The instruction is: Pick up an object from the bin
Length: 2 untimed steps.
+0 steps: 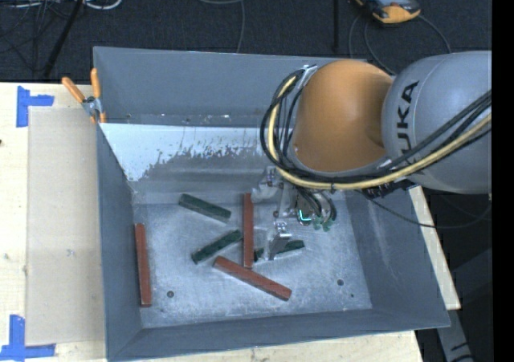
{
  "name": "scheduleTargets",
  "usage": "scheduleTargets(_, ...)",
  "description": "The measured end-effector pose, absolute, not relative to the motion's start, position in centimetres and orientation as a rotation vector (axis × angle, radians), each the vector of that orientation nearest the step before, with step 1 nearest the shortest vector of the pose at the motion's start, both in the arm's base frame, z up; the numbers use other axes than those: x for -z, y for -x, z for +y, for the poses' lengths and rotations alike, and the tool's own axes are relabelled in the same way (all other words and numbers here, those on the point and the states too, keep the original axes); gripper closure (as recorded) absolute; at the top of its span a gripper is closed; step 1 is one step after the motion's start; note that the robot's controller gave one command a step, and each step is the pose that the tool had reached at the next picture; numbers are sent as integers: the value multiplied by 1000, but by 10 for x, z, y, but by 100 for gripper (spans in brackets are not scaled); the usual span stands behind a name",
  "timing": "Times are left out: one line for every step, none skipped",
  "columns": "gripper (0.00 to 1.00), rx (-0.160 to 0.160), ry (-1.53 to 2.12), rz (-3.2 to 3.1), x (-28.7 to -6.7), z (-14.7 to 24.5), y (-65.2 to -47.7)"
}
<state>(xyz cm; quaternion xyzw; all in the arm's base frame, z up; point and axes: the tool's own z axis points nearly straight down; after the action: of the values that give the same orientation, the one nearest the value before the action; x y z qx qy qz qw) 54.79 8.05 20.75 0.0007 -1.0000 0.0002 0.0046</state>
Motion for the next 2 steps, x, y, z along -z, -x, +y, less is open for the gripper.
scheduleTargets(0,0,1,-3140,-212,80,-550)
scheduleTargets(0,0,-104,-3145,-163,84,-560)
